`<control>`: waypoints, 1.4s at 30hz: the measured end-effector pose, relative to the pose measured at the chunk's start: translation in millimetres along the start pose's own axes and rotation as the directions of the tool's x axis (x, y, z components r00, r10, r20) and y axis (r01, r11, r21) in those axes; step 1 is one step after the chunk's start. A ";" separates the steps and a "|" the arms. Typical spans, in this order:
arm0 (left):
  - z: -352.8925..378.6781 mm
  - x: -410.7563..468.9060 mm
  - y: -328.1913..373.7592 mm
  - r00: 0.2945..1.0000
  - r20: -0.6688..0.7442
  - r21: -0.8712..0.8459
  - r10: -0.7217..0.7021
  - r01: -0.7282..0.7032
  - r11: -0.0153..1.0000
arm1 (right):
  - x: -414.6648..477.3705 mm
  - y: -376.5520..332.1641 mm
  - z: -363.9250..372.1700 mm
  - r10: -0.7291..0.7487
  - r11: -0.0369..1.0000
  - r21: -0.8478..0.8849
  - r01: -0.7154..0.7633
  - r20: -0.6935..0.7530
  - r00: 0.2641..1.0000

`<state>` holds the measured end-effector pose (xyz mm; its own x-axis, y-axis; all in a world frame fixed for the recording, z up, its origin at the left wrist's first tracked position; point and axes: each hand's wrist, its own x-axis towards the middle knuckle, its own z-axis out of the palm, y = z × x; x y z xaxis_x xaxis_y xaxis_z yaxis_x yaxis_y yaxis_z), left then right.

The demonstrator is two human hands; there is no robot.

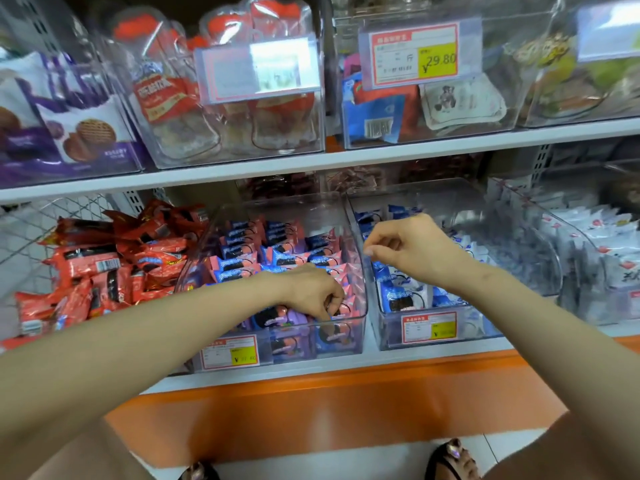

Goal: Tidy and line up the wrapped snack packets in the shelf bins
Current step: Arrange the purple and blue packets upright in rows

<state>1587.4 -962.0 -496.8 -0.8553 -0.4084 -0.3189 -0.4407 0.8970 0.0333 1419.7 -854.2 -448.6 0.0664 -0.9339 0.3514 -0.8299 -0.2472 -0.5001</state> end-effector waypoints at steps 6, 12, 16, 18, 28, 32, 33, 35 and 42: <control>-51.7 -52.3 -24.9 0.890 -0.422 -0.232 -0.172 0.078 0.970 | 6.3 -4.9 5.8 -0.004 1.000 0.010 0.004 0.023 1.000; -34.2 -116.0 -47.7 0.815 -0.450 -0.443 -0.365 0.152 0.884 | 22.0 -22.0 28.1 -0.055 0.998 -0.037 0.059 0.083 0.995; -7.2 -127.7 -54.1 0.856 -0.336 -0.359 -0.393 0.269 0.894 | 29.8 -43.6 57.9 -0.086 0.985 -0.120 0.124 0.284 0.955; 2.9 -131.9 -58.1 0.876 -0.300 -0.335 -0.377 0.273 0.902 | 31.3 -52.3 73.9 -0.104 0.972 -0.158 0.175 0.378 0.920; 28.8 -124.8 -46.9 0.832 -0.471 -0.100 -0.294 0.281 0.955 | 35.6 -68.7 94.7 0.061 0.962 -0.268 0.054 0.402 0.914; 19.0 -125.7 -57.8 0.841 -0.402 -0.287 -0.362 0.260 0.922 | 34.6 -70.7 99.3 0.067 0.956 -0.290 0.045 0.363 0.929; 13.7 -123.5 -63.0 0.809 -0.437 -0.386 -0.393 0.226 0.894 | 34.2 -70.3 99.7 0.068 0.960 -0.278 0.038 0.361 0.930; 2.9 -111.5 -72.2 0.729 -0.538 -0.445 -0.424 0.182 0.877 | 33.3 -69.2 99.1 0.085 0.971 -0.239 0.006 0.369 0.925; -7.4 -53.1 -86.4 0.821 -0.430 -0.142 -0.375 0.349 0.926 | 35.9 -69.2 89.6 0.116 0.988 -0.147 -0.055 0.451 0.885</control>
<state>1668.9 -1019.1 -475.8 -0.6540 -0.7446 0.1334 -0.7455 0.6644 0.0537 1529.2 -893.8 -472.3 0.2123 -0.9716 -0.1045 -0.9046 -0.1549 -0.3972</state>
